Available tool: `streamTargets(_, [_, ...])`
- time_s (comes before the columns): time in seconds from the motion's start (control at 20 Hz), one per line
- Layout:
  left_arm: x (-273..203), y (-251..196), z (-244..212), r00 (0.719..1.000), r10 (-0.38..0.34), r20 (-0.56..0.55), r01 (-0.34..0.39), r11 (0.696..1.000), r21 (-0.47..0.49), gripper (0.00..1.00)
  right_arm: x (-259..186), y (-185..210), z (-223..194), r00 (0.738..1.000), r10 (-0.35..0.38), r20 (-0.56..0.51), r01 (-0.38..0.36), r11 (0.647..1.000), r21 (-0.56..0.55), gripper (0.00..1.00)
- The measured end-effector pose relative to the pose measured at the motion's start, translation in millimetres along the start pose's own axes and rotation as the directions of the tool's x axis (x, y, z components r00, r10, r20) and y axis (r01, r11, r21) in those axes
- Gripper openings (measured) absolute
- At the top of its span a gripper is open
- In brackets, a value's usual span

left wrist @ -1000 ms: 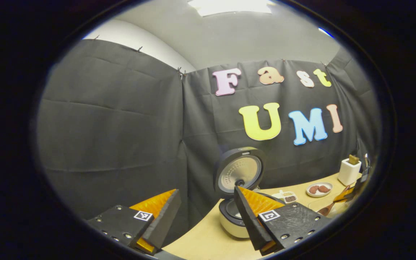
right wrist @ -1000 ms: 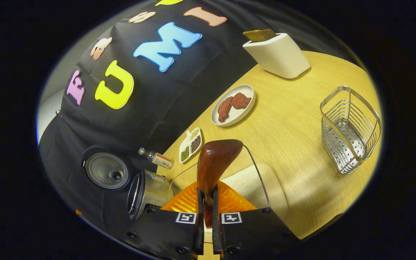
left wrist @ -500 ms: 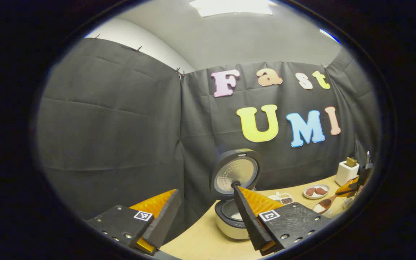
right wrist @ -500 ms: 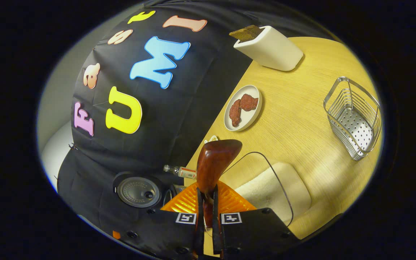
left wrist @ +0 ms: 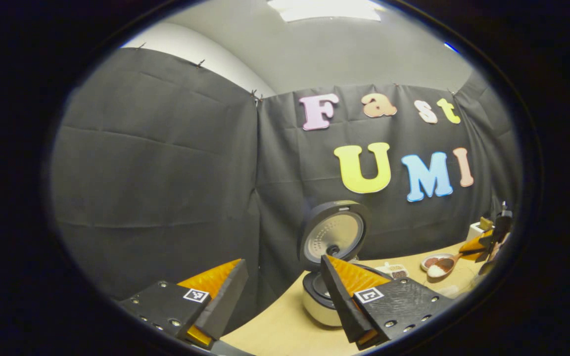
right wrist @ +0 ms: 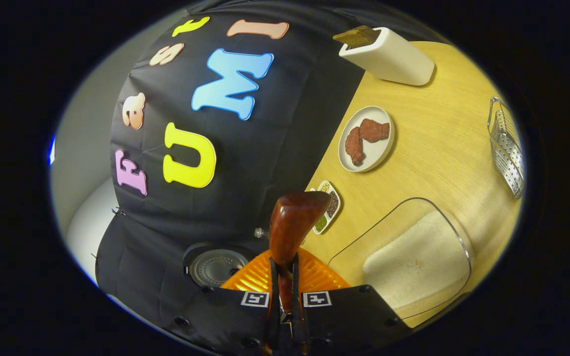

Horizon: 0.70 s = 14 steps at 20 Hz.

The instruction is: Close the left gripper, press the button to open the rice cooker; take a wooden spoon from the chopstick holder with the right hand, scoop a spoonful of rice and pour it into the rice cooker, then put the wooden spoon back into the chopstick holder.

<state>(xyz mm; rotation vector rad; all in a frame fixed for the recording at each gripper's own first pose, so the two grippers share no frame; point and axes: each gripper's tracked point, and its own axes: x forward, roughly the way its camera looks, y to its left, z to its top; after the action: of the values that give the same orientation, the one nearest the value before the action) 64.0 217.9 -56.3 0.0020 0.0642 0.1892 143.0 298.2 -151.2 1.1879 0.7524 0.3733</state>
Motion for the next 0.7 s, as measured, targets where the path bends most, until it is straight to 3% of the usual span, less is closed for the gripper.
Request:
streamTargets(0.15, [0.7, 6.8, -4.6, 1.000, 0.017, -0.008, -0.017, 1.000, -0.003, 0.90, 16.3, 18.9, -11.7, 0.999, 0.025, -0.024, -0.026, 1.000, -0.009, 0.11])
streamTargets(0.25, [1.6, 8.7, -6.5, 1.000, 0.029, -0.011, -0.029, 1.000, -0.003, 0.86, 25.9, 31.5, -18.5, 0.998, 0.042, -0.038, -0.043, 0.999, -0.014, 0.11])
streamTargets(0.7, [-8.8, 50.2, -14.9, 0.995, 0.099, -0.020, -0.099, 0.995, 0.000, 0.86, 76.9, 86.3, -67.3, 0.986, 0.110, -0.122, -0.119, 0.991, -0.065, 0.11])
